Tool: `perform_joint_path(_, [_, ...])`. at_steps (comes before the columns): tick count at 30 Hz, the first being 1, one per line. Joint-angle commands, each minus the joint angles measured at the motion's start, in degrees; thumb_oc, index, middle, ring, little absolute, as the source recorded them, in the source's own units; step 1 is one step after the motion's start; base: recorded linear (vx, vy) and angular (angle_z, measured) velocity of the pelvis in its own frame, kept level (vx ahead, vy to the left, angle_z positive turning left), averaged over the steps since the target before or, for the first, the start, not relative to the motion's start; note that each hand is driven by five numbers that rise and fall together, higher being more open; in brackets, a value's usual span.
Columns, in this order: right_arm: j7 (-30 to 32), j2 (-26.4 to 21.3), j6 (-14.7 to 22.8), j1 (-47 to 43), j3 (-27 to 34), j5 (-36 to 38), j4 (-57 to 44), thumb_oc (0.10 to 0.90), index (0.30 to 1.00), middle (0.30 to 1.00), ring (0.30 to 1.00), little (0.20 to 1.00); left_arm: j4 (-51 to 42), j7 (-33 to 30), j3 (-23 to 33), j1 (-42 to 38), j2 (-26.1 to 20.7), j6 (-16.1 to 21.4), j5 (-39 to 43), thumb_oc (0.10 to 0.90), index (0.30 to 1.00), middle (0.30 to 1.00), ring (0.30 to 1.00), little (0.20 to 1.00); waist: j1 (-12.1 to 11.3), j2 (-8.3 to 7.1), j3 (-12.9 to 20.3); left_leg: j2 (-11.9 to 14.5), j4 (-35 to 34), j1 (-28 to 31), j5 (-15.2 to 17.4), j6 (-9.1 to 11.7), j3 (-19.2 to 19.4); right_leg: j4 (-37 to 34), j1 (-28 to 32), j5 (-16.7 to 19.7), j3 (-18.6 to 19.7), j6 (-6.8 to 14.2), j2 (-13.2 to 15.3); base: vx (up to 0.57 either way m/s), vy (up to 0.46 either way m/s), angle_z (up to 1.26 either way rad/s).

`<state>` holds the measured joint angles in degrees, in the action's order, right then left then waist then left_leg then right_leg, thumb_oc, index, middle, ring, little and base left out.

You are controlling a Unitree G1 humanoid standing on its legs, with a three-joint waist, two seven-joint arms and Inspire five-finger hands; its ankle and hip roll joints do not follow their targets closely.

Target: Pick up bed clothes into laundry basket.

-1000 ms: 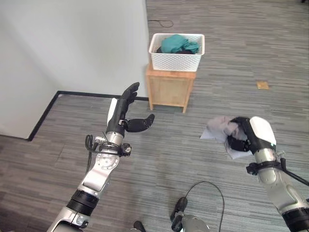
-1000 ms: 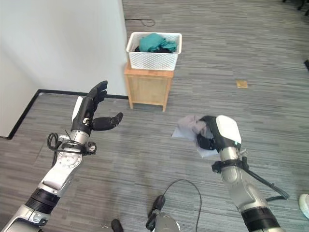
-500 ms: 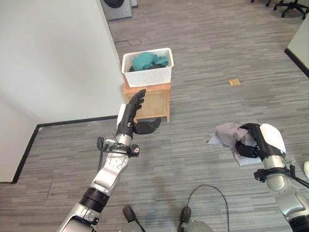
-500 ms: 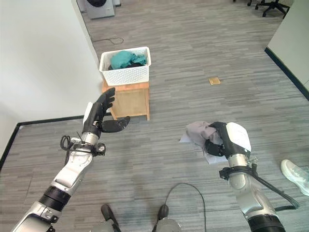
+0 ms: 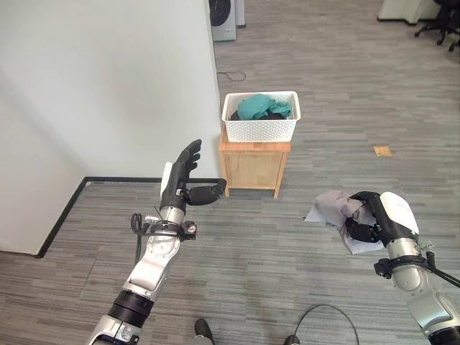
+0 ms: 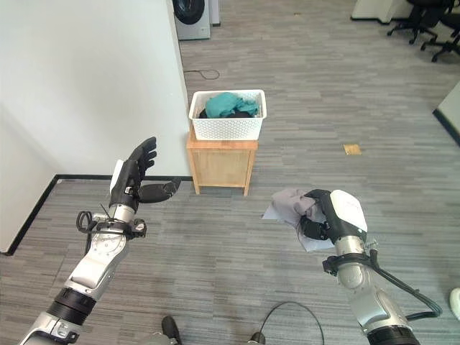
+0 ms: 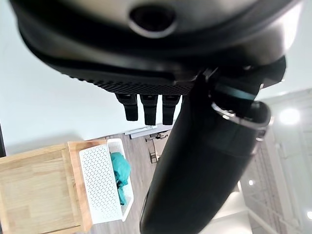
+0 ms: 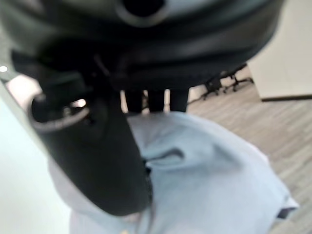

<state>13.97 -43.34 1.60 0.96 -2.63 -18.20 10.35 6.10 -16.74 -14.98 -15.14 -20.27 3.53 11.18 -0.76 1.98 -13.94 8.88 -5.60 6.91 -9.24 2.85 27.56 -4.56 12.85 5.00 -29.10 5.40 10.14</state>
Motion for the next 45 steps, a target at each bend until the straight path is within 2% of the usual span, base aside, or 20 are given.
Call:
perform_joint_path(1, [2.73,-2.82,2.76,-7.18,2.81,-1.23,-5.74,0.400,0.300,0.300,0.300,0.300,-5.05,0.30,1.32,-3.56,-2.12,4.55,-0.77,0.800,0.900,0.900,0.900,0.900,-0.90,0.66,3.60,-1.03,1.67,-2.08,6.44,1.60,-1.20,14.43,-3.81,-10.39,0.85,5.52,5.21,0.07,0.237,0.04])
perform_joint_path(2, [1.99,-2.20,2.05,-8.56,1.82,-1.73,-6.07,0.400,0.300,0.300,0.300,0.300,-5.18,-0.23,1.10,-4.07,-2.68,4.52,-0.54,0.800,0.900,0.900,0.900,0.900,-0.01,0.77,2.27,-2.14,0.95,-0.21,8.18,-0.11,-1.37,23.60,-7.73,-7.29,2.88,7.77,8.52,0.04,0.171,-0.06])
perform_joint_path(3, [1.97,-2.16,1.98,-8.78,1.70,-1.76,-6.06,0.400,0.300,0.300,0.300,0.300,-5.17,-0.25,1.21,-4.13,-2.74,4.51,-0.52,0.800,0.900,0.900,0.900,0.900,-0.10,0.54,2.17,-2.51,0.96,-0.19,8.38,-0.35,-1.15,24.40,-8.25,-7.48,3.34,8.04,9.05,0.10,0.297,-0.16])
perform_joint_path(4, [1.90,-1.18,2.05,-10.31,0.48,-2.21,-7.22,0.400,0.300,0.300,0.300,0.300,-5.54,-0.76,0.96,-4.93,-3.07,4.33,-0.67,0.800,0.900,0.900,0.900,0.900,1.02,1.28,0.47,-3.02,0.60,1.64,9.94,-1.61,-1.65,32.67,-13.55,-5.35,6.55,8.83,10.18,0.05,0.160,-0.06])
perform_joint_path(6, [1.78,-0.80,2.21,-10.62,0.39,-2.03,-8.51,0.400,0.300,0.300,0.300,0.300,-6.13,-0.97,1.11,-5.22,-3.04,4.50,-0.70,0.800,0.900,0.900,0.900,0.900,1.45,1.28,-0.51,-3.85,0.60,2.68,11.10,-1.91,-2.14,32.90,-17.37,-7.03,8.93,8.13,9.12,0.15,0.113,-0.18])
perform_joint_path(10, [1.85,0.21,2.51,-10.75,0.35,-1.37,-9.90,0.400,0.300,0.300,0.300,0.300,-6.34,-0.64,1.23,-5.16,-2.33,4.52,-1.09,0.800,0.900,0.900,0.900,0.900,2.11,1.11,-0.68,-4.30,0.60,3.46,12.34,-1.42,-2.00,20.38,-17.68,-7.34,7.49,6.16,6.19,0.16,-0.057,-0.08])
perform_joint_path(11, [1.92,0.92,2.53,-10.83,-0.19,-1.44,-10.16,0.400,0.300,0.300,0.300,0.300,-6.21,-0.33,1.32,-5.16,-1.77,4.46,-1.26,0.800,0.900,0.900,0.900,0.900,2.53,0.52,-0.61,-4.83,0.60,3.82,13.20,-0.55,-1.82,9.05,-19.08,-3.97,5.79,6.49,4.76,0.25,-0.177,-0.02])
perform_joint_path(13, [2.07,1.87,2.41,-10.38,-0.28,-1.64,-10.48,0.400,0.300,0.300,0.300,0.300,-5.52,-0.04,1.26,-5.28,-1.03,4.54,-1.50,0.800,0.900,0.900,0.900,0.900,3.20,0.05,-0.47,-4.73,0.60,4.52,13.98,0.29,-1.72,1.78,-20.35,-0.39,6.19,7.45,3.51,0.26,-0.166,0.17])
perform_joint_path(19, [2.48,3.98,2.03,-7.14,1.71,-3.06,-11.51,0.400,0.300,0.300,0.300,0.300,-4.51,0.74,-0.44,-6.69,0.86,5.22,-2.84,0.800,0.900,0.900,0.900,0.900,5.38,0.10,-0.74,-4.07,0.60,6.34,16.24,1.67,-2.65,-0.44,-26.69,2.46,7.99,9.07,5.74,0.26,-0.171,0.03])
perform_joint_path(25, [3.77,3.56,1.74,-5.79,2.98,-3.80,-11.64,0.400,0.300,0.300,0.300,0.300,-3.59,0.93,-2.88,-10.37,1.75,4.65,-2.96,0.800,0.900,0.900,0.900,0.900,5.61,0.66,0.14,-3.66,0.60,9.14,18.08,3.59,-3.90,-0.44,-24.05,4.78,2.28,9.14,8.69,0.34,-0.289,0.15])
perform_joint_path(26, [3.74,2.18,2.21,-7.18,1.67,-2.99,-11.89,0.400,0.300,0.300,0.300,0.300,-2.85,0.07,-3.89,-12.20,3.40,4.90,-1.42,0.800,0.900,0.900,0.900,0.900,7.07,2.72,-0.06,0.21,10.57,7.93,17.09,5.87,-3.17,-0.22,-20.76,3.43,1.25,7.35,7.07,0.50,-0.453,0.61])
perform_joint_path(27, [3.77,2.09,2.23,-7.29,1.59,-2.94,-11.81,0.400,0.300,0.300,0.300,0.300,-2.81,0.06,-3.82,-12.23,3.44,4.93,-1.39,0.800,0.900,0.900,0.900,0.900,7.22,2.96,-0.12,0.81,11.39,7.56,17.33,6.22,-3.33,-0.23,-20.65,3.21,1.05,7.11,6.70,0.61,-0.616,0.69])
perform_joint_path(28, [3.67,0.98,2.47,-8.41,0.24,-1.75,-11.44,0.400,0.300,0.300,0.300,0.300,-2.46,-0.57,-3.53,-12.26,4.56,5.05,1.91,0.800,0.900,0.900,0.900,0.900,7.09,3.86,-0.65,6.63,25.92,3.81,8.89,7.73,-4.05,-0.23,-17.00,-0.86,0.51,3.13,3.46,0.38,-0.477,0.36])
perform_joint_path(29, [3.67,0.72,2.50,-9.09,-0.44,-0.92,-11.40,0.400,0.300,0.300,0.300,0.300,-2.22,-0.68,-3.76,-12.48,4.92,4.83,2.88,0.800,0.900,0.900,0.900,0.900,6.78,4.20,-0.85,8.92,33.32,1.97,4.72,8.39,-5.34,-0.44,-14.89,-3.08,0.22,1.00,1.54,0.55,-0.597,0.08])
perform_joint_path(33, [3.00,-0.08,3.07,-11.26,-1.94,1.52,-11.50,0.400,0.300,0.300,0.300,0.300,-2.71,-1.40,-3.72,-13.05,5.29,4.93,2.74,0.800,0.900,0.900,0.900,0.900,5.31,3.40,-2.03,11.98,48.97,-3.98,1.92,9.35,-7.00,-0.44,-9.96,-8.43,1.54,-2.23,-1.90,0.39,-0.297,-0.26])
perform_joint_path(36, [2.24,-0.74,3.13,-13.44,-3.69,2.56,-10.62,0.400,0.300,0.300,0.300,0.300,-2.15,-2.34,-3.16,-14.19,5.57,5.05,3.12,0.800,0.900,0.900,0.900,0.900,3.63,3.06,-2.71,12.57,46.93,-10.07,5.12,8.92,-4.52,-0.44,-7.32,-10.77,4.10,-1.75,-2.14,0.30,-0.053,-0.53])
perform_joint_path(38, [1.83,-0.87,3.71,-13.73,-4.56,3.30,-9.69,0.400,0.300,0.300,0.300,0.300,-1.85,-2.37,-2.43,-13.05,5.22,5.34,3.14,0.800,0.900,0.900,0.900,0.900,1.53,3.56,-2.68,8.39,33.41,-13.80,6.38,7.87,-4.23,-0.44,-5.36,-11.45,6.23,-0.62,-2.49,0.34,0.046,-0.45])
perform_joint_path(39, [1.87,-0.92,3.77,-13.78,-4.66,3.32,-9.57,0.400,0.300,0.300,0.300,0.300,-1.87,-2.35,-2.40,-12.96,5.26,5.35,3.14,0.800,0.900,0.900,0.900,0.900,1.49,3.29,-2.57,7.83,32.49,-13.30,6.10,7.71,-3.87,-0.44,-5.38,-11.43,6.31,-0.48,-2.08,0.25,0.145,-0.31])
perform_joint_path(40, [1.34,-1.14,4.09,-13.57,-5.21,3.05,-8.95,0.400,0.300,0.300,0.300,0.300,-2.00,-2.06,-1.90,-11.47,4.98,5.38,2.99,0.800,0.900,0.900,0.900,0.900,0.48,4.14,-2.22,4.38,18.34,-13.44,4.38,5.99,-3.17,-0.44,-4.46,-10.80,6.51,0.51,-2.21,0.32,0.140,-0.48])
perform_joint_path(45, [1.75,-1.42,4.47,-13.50,-5.17,3.08,-7.64,0.400,0.300,0.300,0.300,0.300,-2.12,-1.47,-1.20,-8.87,4.75,5.44,2.62,0.800,0.900,0.900,0.900,0.900,-0.26,5.78,-2.37,3.82,2.05,-13.33,-3.85,7.78,-0.17,-0.44,-0.53,-12.20,5.44,1.11,-3.57,0.32,0.053,-0.20])
